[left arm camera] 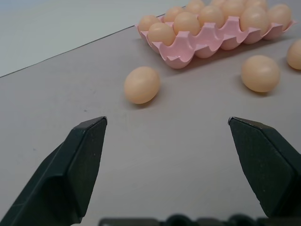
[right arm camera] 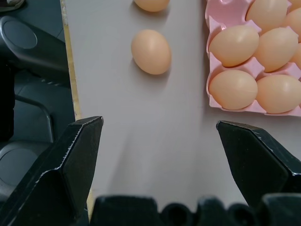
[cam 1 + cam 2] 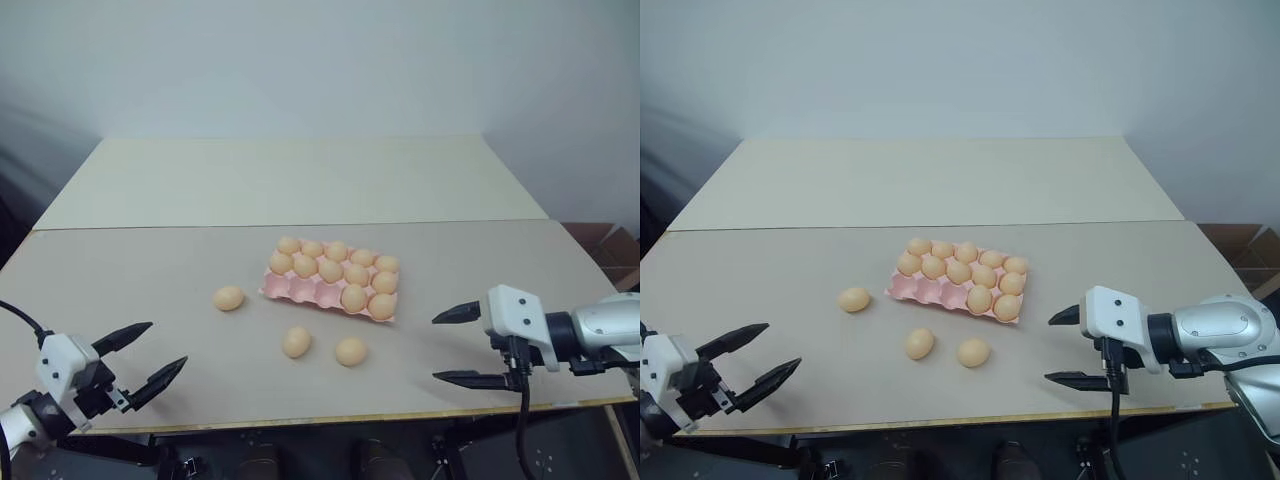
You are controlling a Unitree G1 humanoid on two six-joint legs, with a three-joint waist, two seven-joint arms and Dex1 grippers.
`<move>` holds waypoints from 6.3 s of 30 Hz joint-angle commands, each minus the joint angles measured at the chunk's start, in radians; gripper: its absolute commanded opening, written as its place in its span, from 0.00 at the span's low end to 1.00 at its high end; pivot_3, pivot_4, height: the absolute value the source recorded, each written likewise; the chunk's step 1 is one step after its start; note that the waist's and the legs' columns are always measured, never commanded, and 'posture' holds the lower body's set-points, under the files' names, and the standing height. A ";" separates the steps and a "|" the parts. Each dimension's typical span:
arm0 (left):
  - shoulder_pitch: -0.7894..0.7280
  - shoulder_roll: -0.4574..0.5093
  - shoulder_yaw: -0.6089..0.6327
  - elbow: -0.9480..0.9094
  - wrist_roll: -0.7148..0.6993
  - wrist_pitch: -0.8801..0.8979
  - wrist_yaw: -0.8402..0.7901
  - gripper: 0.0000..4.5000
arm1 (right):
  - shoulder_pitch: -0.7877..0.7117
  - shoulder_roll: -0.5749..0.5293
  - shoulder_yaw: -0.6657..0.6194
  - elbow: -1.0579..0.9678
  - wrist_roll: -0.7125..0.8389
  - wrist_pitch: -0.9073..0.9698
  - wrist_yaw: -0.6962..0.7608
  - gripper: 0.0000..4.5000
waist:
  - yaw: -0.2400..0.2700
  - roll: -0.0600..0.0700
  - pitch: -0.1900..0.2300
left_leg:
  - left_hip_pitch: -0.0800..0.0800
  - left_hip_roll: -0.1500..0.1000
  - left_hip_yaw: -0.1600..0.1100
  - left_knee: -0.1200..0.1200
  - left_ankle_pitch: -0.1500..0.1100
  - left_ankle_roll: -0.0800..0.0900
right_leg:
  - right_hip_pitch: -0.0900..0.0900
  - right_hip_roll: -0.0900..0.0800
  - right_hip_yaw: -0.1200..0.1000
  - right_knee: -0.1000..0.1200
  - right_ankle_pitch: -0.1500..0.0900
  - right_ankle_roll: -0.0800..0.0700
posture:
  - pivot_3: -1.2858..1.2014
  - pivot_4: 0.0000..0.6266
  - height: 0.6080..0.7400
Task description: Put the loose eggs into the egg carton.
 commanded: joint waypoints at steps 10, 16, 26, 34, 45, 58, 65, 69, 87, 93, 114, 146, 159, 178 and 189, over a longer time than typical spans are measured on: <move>-0.011 -0.014 -0.024 -0.096 -0.014 0.028 0.069 1.00 | -0.184 0.230 0.337 -0.013 -0.214 -0.057 -0.221 0.99 | -0.002 -0.001 0.000 | 0.000 0.000 0.000 0.000 0.000 0.000 | -0.001 0.000 0.001 0.001 0.001 -0.001 | 0.52 0.24 1.00; 0.009 -0.018 -0.023 -0.112 -0.016 0.030 0.081 1.00 | -0.212 0.307 0.459 0.019 -0.292 -0.087 -0.241 0.99 | 0.001 -0.001 0.000 | -0.001 0.000 0.000 0.000 0.000 0.000 | -0.001 0.000 0.001 0.000 0.001 -0.001 | 0.52 0.24 1.00; 0.033 -0.039 -0.035 -0.138 -0.014 0.027 0.100 1.00 | -0.234 0.371 0.539 0.141 -0.382 -0.151 -0.245 0.99 | 0.001 -0.001 -0.001 | -0.001 0.000 0.001 0.000 0.000 0.000 | -0.001 0.000 0.001 0.001 0.001 -0.002 | 0.52 0.24 1.00; 0.042 -0.046 -0.032 -0.130 -0.008 0.012 0.094 1.00 | -0.231 0.406 0.551 0.175 -0.399 -0.182 -0.235 0.74 | 0.001 -0.001 -0.001 | 0.000 0.000 0.001 0.000 0.000 0.000 | -0.001 0.001 0.001 0.001 0.001 -0.002 | 0.52 0.24 1.00; 0.038 -0.050 -0.040 -0.098 0.001 -0.010 0.075 1.00 | -0.230 0.393 0.482 0.124 -0.359 -0.183 -0.222 0.44 | 0.001 -0.002 -0.001 | 0.000 0.000 0.001 0.001 0.000 0.000 | -0.001 0.001 0.001 0.001 0.001 -0.002 | 0.52 0.24 1.00; 0.017 -0.055 -0.071 -0.069 0.009 -0.028 0.066 1.00 | -0.516 0.585 0.485 0.337 -0.449 -0.185 -0.406 0.44 | -0.016 -0.003 -0.002 | 0.002 0.001 0.001 0.001 0.000 0.000 | 0.000 0.002 0.001 0.004 0.003 -0.005 | 0.52 0.24 1.00; 0.031 -0.073 -0.086 -0.082 0.015 -0.041 0.071 1.00 | -0.546 0.630 0.519 0.416 -0.471 -0.229 -0.384 0.59 | -0.020 -0.003 -0.002 | 0.000 0.001 0.001 0.001 0.000 0.000 | -0.001 0.002 0.001 0.004 0.005 -0.004 | 0.52 0.24 1.00; 0.037 -0.081 -0.093 -0.085 0.018 -0.050 0.073 1.00 | -0.535 0.629 0.519 0.417 -0.474 -0.249 -0.373 0.86 | -0.021 -0.003 -0.002 | 0.000 0.001 0.001 0.001 0.000 0.000 | -0.001 0.001 0.001 0.004 0.004 -0.004 | 0.52 0.24 1.00; -0.051 -0.061 0.014 -0.057 -0.015 0.065 0.235 1.00 | -0.197 0.319 0.280 0.100 -0.303 -0.158 -0.191 1.00 | -0.007 -0.003 -0.002 | -0.001 0.000 0.001 0.001 0.000 0.000 | -0.001 0.001 0.001 0.002 0.004 -0.003 | 0.52 0.24 1.00; -0.058 -0.030 0.033 -0.058 -0.031 0.120 0.231 1.00 | -0.101 0.216 0.187 0.075 -0.249 -0.144 -0.158 1.00 | -0.020 -0.003 -0.001 | 0.004 0.001 0.001 0.001 0.000 0.000 | 0.001 0.001 0.001 0.003 0.003 -0.004 | 0.52 0.24 1.00; -0.637 -0.060 -0.406 0.429 0.200 0.029 0.142 1.00 | -0.075 0.238 0.174 0.016 -0.264 -0.062 -0.300 1.00 | -0.001 -0.004 -0.001 | -0.001 -0.001 0.001 0.001 0.000 -0.001 | -0.001 0.002 0.002 0.001 0.009 0.000 | 0.52 0.24 1.00; -0.719 -0.104 -0.372 0.370 0.108 0.049 0.140 0.37 | -0.054 0.260 0.208 -0.008 -0.292 -0.024 -0.396 1.00 | 0.005 -0.004 -0.001 | -0.001 -0.001 0.001 0.002 0.001 -0.001 | 0.000 0.001 0.002 0.002 0.008 0.003 | 0.52 0.24 1.00; -0.895 -0.199 -0.545 0.484 0.135 0.054 0.015 0.37 | -0.024 0.306 0.224 -0.030 -0.323 -0.012 -0.461 1.00 | 0.004 -0.004 -0.001 | -0.003 -0.001 0.000 0.009 0.001 0.000 | 0.001 0.002 0.002 0.002 0.010 0.005 | 0.52 0.24 1.00; -0.979 -0.257 -0.609 0.653 0.250 -0.057 -0.018 1.00 | -0.004 0.319 0.222 -0.049 -0.338 0.004 -0.498 1.00 | 0.003 -0.004 -0.001 | -0.006 -0.001 -0.001 0.017 0.001 0.000 | 0.001 0.002 0.002 0.005 0.011 0.005 | 0.52 0.24 1.00; -0.669 0.025 -0.462 0.234 0.051 0.096 -0.212 1.00 | 0.012 0.308 0.212 -0.052 -0.334 0.001 -0.487 1.00 | -0.020 -0.004 -0.001 | -0.006 0.000 -0.001 0.015 0.000 0.000 | -0.002 0.002 0.002 0.005 0.011 0.006 | 0.52 0.24 1.00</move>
